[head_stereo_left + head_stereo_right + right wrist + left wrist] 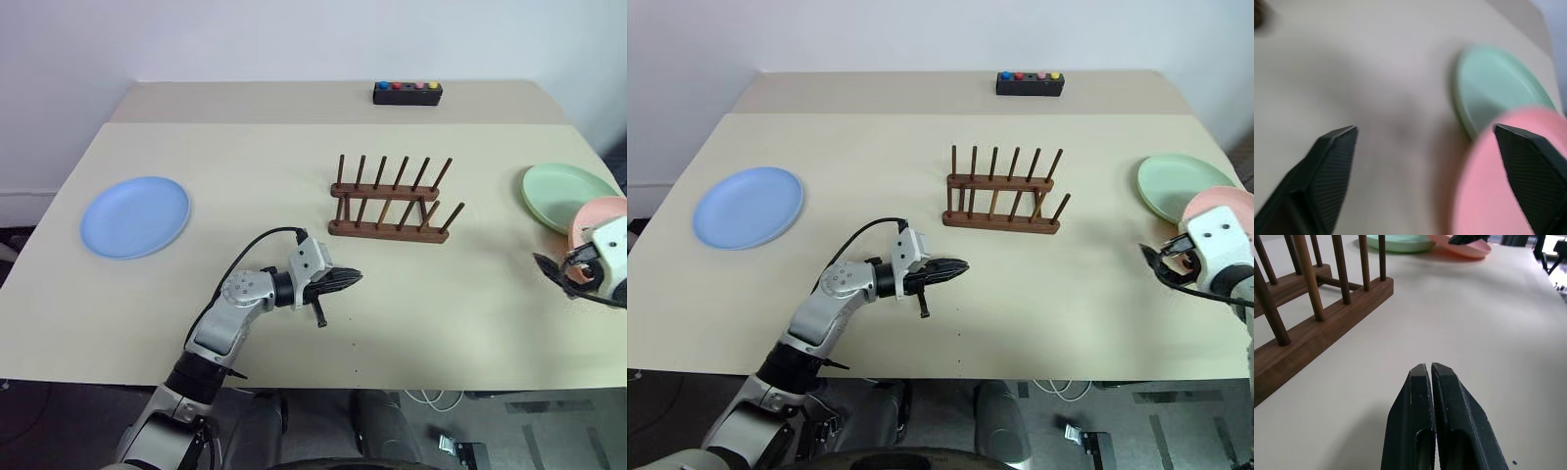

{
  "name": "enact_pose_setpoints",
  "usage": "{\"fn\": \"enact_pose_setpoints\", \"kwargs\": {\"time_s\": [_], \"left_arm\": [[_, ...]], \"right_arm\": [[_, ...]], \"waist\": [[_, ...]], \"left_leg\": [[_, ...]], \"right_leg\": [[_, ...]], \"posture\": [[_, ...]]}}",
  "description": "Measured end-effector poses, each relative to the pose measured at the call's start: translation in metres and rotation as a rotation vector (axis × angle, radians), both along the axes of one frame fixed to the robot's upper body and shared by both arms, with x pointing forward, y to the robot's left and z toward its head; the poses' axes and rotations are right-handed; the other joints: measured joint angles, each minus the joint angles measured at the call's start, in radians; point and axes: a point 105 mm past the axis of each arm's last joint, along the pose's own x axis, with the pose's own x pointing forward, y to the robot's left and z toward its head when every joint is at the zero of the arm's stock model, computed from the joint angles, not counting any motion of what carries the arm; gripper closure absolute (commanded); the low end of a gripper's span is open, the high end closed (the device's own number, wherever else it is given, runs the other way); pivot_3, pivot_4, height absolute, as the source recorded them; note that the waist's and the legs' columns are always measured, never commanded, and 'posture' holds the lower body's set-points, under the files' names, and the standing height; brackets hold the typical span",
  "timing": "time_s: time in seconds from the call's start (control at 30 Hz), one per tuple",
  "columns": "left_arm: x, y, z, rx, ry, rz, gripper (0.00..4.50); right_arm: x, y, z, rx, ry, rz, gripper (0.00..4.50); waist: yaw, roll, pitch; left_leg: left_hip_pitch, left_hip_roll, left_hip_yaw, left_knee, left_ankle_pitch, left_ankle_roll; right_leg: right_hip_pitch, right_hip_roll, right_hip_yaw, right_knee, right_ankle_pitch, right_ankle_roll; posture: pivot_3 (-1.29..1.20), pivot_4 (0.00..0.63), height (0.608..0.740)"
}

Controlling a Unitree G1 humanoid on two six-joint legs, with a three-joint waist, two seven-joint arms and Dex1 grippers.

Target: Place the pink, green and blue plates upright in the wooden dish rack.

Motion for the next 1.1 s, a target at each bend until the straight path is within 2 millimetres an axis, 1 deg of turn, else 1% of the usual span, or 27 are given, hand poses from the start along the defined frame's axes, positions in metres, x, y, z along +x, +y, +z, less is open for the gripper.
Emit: {"fn": "enact_pose_setpoints", "kwargs": {"time_s": [0.13, 0.23, 0.37, 0.4, 0.43, 0.47, 0.5, 0.6, 0.67, 0.77, 0.83, 0.93, 1.1], "left_arm": [[-0.004, -0.004, 0.008, -0.039, -0.002, -0.041, 4.41], [-0.008, -0.004, 0.015, -0.06, -0.012, -0.072, 4.41], [-0.006, 0.002, 0.012, -0.038, -0.013, -0.061, 4.41], [-0.006, 0.003, 0.011, -0.034, -0.012, -0.058, 4.41], [-0.006, 0.004, 0.011, -0.033, -0.011, -0.054, 4.41], [-0.006, 0.004, 0.01, -0.032, -0.008, -0.052, 4.41], [-0.006, 0.004, 0.009, -0.031, -0.007, -0.05, 4.41], [-0.006, 0.004, 0.009, -0.034, -0.007, -0.05, 4.41], [-0.006, 0.004, 0.009, -0.034, -0.008, -0.049, 4.41], [-0.006, 0.003, 0.01, -0.036, -0.01, -0.05, 4.41], [-0.006, 0.003, 0.01, -0.037, -0.012, -0.051, 4.41], [-0.006, 0.003, 0.01, -0.035, -0.013, -0.051, 4.41], [-0.006, 0.003, 0.01, -0.037, -0.013, -0.052, 4.41]], "right_arm": [[0.003, -0.01, -0.014, 0.003, 0.031, -0.059, 0.02], [0.008, -0.021, -0.021, 0.012, 0.039, -0.12, 0.02], [0.009, -0.029, -0.026, 0.038, 0.051, -0.165, 0.02], [0.008, -0.03, -0.027, 0.042, 0.055, -0.169, 0.55], [0.008, -0.03, -0.028, 0.043, 0.058, -0.17, 0.82], [0.008, -0.03, -0.029, 0.044, 0.059, -0.169, 1.28], [0.008, -0.03, -0.029, 0.045, 0.059, -0.169, 1.85], [0.008, -0.029, -0.031, 0.05, 0.061, -0.17, 3.34], [0.006, -0.028, -0.034, 0.054, 0.067, -0.172, 4.46], [0.006, -0.026, -0.034, 0.04, 0.059, -0.171, 4.46], [0.001, -0.025, -0.035, 0.011, 0.069, -0.169, 4.46], [-0.003, -0.018, -0.033, -0.039, 0.073, -0.146, 4.46], [0.001, -0.008, -0.018, -0.108, 0.028, -0.122, 4.46]], "waist": [[-0.003, 0.0, 0.0], [-0.003, 0.001, 0.0], [-0.003, 0.001, 0.0], [-0.003, 0.001, -0.001], [-0.003, 0.001, -0.001], [-0.003, 0.001, -0.001], [-0.003, 0.001, 0.0], [-0.003, 0.001, 0.0], [-0.003, 0.001, 0.0], [-0.003, 0.001, 0.0], [-0.002, 0.002, -0.001], [-0.002, 0.001, -0.001], [-0.004, 0.002, -0.001]], "left_leg": [[0.0, 0.0, 0.0, 0.0, 0.0, 0.0], [0.0, 0.0, 0.0, 0.0, 0.0, 0.0], [0.0, 0.0, 0.0, 0.0, 0.0, 0.0], [0.0, 0.0, 0.0, 0.0, 0.0, 0.0], [0.0, 0.0, 0.0, 0.0, 0.0, 0.0], [0.0, 0.0, 0.0, 0.0, 0.0, 0.0], [0.0, 0.0, 0.0, 0.0, 0.0, 0.0], [0.0, 0.0, 0.0, 0.0, 0.0, 0.0], [0.0, 0.0, 0.0, 0.0, 0.0, 0.0], [0.0, 0.0, 0.0, 0.0, 0.0, 0.0], [0.0, 0.0, 0.0, 0.0, 0.0, 0.0], [0.0, 0.0, 0.0, 0.0, 0.0, 0.0], [0.0, 0.0, 0.001, 0.0, 0.0, 0.0]], "right_leg": [[0.0, 0.0, 0.0, 0.0, 0.0, 0.0], [0.0, 0.0, 0.0, 0.0, 0.0, 0.0], [0.0, 0.0, 0.0, 0.0, 0.001, 0.001], [0.0, 0.0, 0.0, 0.0, 0.001, 0.001], [0.0, 0.0, 0.001, 0.0, 0.001, 0.001], [0.0, 0.0, 0.001, 0.0, 0.001, 0.001], [0.0, 0.0, 0.001, 0.0, 0.001, 0.001], [0.0, 0.0, 0.001, 0.0, 0.001, 0.001], [0.0, 0.0, 0.001, 0.0, 0.001, 0.001], [0.0, 0.0, 0.001, 0.0, 0.001, 0.001], [0.0, 0.0, 0.001, 0.0, 0.001, 0.001], [0.0, 0.0, 0.001, 0.0, 0.001, 0.002], [0.0, 0.0, 0.001, 0.0, 0.0, 0.001]], "posture": [[0.0, 0.15, 0.734], [0.0, 0.15, 0.734], [0.0, 0.15, 0.734], [0.0, 0.15, 0.734], [0.0, 0.15, 0.734], [0.0, 0.15, 0.734], [0.0, 0.15, 0.734], [0.0, 0.15, 0.734], [0.0, 0.15, 0.734], [0.0, 0.15, 0.734], [0.0, 0.15, 0.734], [0.0, 0.15, 0.734], [0.0, 0.15, 0.734]]}}
